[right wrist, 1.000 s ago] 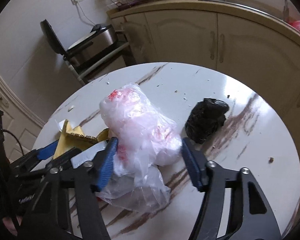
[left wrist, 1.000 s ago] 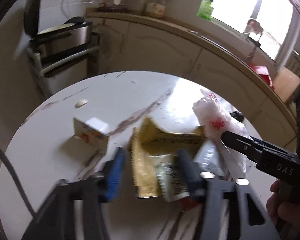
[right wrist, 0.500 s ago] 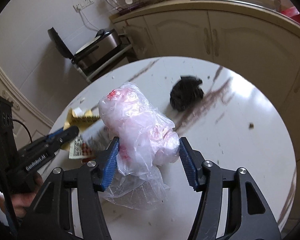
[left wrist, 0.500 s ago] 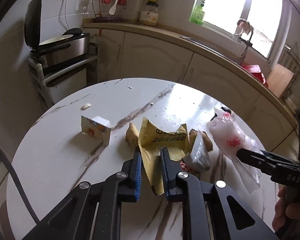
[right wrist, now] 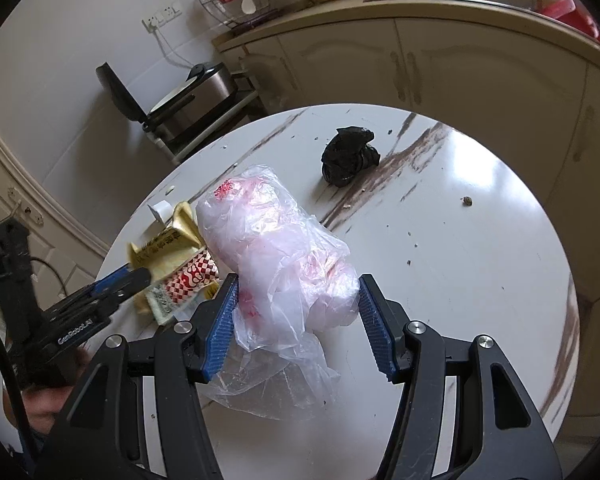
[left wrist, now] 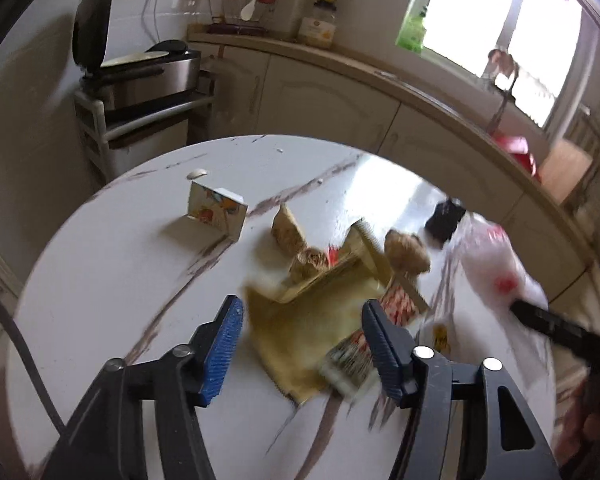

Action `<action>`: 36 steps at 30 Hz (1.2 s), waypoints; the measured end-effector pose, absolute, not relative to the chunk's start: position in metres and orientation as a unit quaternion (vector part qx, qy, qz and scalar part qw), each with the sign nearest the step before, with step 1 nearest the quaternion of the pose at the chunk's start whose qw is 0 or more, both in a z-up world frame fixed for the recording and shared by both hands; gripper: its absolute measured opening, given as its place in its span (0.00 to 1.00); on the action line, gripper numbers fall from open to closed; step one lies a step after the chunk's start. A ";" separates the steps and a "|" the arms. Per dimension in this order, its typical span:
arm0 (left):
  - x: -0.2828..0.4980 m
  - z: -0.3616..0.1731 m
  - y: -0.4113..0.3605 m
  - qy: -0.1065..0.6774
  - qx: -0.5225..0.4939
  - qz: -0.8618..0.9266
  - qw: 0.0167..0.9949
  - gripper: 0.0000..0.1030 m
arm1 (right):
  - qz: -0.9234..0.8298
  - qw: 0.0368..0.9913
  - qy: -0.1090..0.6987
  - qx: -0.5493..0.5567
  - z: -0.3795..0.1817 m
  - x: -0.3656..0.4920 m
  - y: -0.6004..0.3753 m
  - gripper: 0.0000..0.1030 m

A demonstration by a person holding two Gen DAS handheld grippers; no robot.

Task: Collect trash
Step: 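Grasp the yellow snack wrapper with the left gripper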

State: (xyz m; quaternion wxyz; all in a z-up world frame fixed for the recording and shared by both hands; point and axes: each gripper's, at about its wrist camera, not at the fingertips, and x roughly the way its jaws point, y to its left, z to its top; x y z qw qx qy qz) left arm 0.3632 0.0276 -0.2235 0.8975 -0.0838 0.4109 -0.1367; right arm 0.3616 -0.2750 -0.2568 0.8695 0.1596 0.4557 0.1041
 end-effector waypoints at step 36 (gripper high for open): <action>0.391 -0.239 -0.007 0.424 -0.022 -0.185 0.886 0.12 | 0.107 0.870 0.456 0.154 -0.254 0.355 -0.270 0.54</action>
